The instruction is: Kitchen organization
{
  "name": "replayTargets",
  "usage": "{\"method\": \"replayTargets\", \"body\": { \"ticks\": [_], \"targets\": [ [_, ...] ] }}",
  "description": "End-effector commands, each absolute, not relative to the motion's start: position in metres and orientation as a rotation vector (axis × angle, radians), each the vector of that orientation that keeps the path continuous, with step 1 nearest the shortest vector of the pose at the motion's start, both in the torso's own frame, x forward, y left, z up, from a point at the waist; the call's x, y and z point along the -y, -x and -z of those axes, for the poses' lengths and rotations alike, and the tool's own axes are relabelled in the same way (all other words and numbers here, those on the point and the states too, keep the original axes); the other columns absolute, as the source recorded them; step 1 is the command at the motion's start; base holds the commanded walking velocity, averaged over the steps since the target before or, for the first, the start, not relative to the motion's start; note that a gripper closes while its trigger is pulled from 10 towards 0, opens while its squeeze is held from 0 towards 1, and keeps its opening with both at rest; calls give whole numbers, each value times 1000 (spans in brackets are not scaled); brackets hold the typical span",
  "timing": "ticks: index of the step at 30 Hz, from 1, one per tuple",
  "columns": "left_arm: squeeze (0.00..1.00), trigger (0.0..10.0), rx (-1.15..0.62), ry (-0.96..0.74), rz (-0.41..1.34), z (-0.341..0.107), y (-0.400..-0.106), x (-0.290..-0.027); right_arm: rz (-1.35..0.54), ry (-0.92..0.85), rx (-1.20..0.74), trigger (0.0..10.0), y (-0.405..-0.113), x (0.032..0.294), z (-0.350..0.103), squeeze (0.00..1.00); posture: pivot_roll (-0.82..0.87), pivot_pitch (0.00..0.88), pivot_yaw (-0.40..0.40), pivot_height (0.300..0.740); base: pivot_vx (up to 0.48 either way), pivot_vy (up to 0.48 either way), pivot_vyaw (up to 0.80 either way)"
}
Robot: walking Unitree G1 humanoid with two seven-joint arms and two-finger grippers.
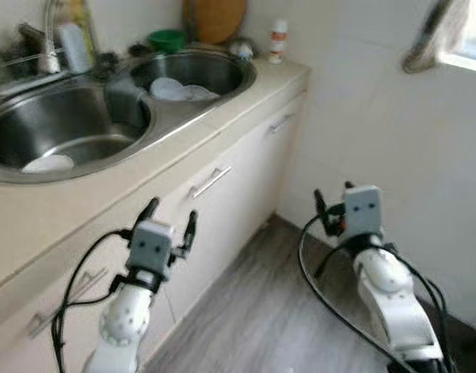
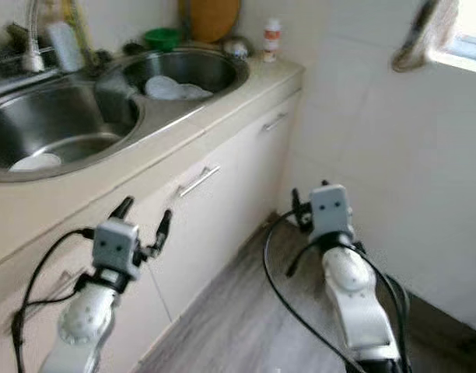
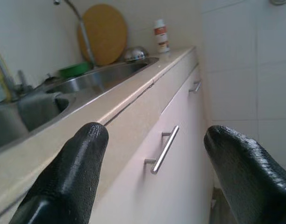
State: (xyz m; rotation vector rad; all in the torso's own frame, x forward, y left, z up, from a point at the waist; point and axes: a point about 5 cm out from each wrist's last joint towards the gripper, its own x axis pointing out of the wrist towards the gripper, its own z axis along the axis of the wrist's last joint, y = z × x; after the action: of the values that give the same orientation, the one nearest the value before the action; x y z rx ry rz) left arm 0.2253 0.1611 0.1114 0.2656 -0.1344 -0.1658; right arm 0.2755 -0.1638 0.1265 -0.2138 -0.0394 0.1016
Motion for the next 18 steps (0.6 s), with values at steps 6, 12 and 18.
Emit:
{"method": "replayTargets", "body": {
  "ticks": [6, 12, 18],
  "targets": [
    [0, 10000, 141, -256, 189, -113, -227, -154, -79, 220, 45, 10000, -276, 171, -129, 0, 33, 0, -25, 740, 0, 480, -800],
    [0, 10000, 141, -256, 189, -113, -227, -154, -79, 220, 45, 10000, -276, 171, -129, 0, 33, 0, -25, 740, 0, 480, -800],
    [0, 10000, 141, -256, 189, -113, -227, -154, -79, 220, 45, 10000, -276, 171, -129, 0, 33, 0, -25, 740, 0, 480, -800]
  ]
}}
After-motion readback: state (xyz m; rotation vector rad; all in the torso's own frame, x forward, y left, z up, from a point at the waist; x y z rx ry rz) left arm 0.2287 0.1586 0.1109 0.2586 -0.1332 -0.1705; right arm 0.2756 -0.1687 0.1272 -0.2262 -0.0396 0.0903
